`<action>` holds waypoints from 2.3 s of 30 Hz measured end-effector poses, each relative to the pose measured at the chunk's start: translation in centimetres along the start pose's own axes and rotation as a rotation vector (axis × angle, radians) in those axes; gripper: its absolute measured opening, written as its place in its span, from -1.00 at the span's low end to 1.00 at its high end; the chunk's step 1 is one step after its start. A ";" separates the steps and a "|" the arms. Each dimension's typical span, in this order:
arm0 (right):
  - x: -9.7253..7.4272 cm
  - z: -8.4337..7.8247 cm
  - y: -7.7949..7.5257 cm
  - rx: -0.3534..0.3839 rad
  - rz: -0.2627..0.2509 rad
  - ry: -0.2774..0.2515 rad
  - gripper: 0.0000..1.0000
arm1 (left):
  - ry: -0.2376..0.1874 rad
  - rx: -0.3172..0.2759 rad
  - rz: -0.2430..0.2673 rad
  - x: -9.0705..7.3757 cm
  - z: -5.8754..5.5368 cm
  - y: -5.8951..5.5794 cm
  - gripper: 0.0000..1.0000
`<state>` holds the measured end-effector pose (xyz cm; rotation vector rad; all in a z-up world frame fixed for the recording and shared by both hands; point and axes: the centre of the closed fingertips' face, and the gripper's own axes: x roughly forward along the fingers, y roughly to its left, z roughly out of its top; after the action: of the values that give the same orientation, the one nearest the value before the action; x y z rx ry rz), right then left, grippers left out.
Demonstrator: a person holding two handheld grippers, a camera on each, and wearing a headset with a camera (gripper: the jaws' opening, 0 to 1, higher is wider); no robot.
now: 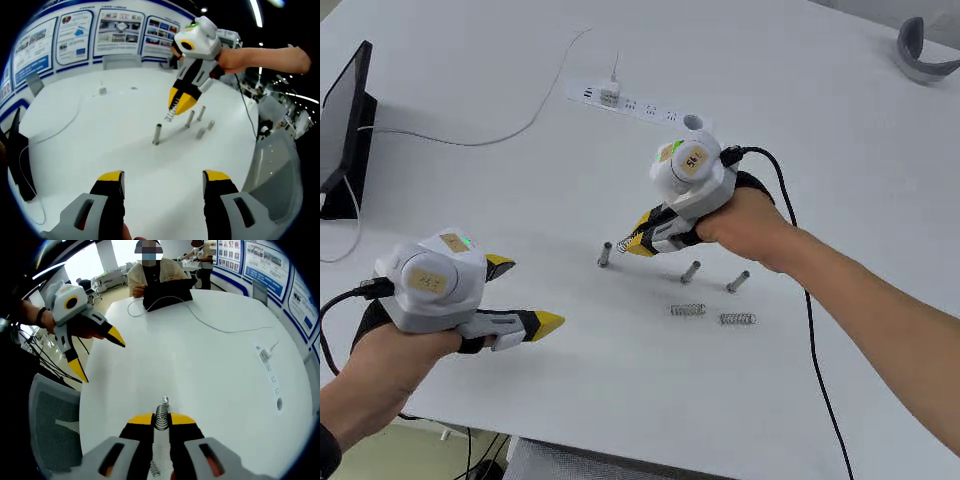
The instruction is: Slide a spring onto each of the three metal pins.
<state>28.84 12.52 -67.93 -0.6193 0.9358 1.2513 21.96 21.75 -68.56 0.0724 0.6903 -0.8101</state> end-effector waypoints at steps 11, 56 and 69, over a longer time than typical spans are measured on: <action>0.9 0.4 -0.3 -0.026 0.016 0.023 -0.75 | 0.002 -0.004 0.000 -0.1 -0.3 -0.2 0.31; 3.4 1.2 -0.3 -0.084 0.035 0.061 -0.75 | 0.002 -0.023 -0.005 -0.1 -0.7 -0.5 0.28; 4.2 1.0 -0.2 -0.084 0.039 0.061 -0.75 | 0.003 -0.029 -0.003 -0.1 -0.7 -0.4 0.28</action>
<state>29.48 15.48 -71.06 -0.7122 0.9533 1.3179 21.21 21.73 -68.96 0.0466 0.7045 -0.8027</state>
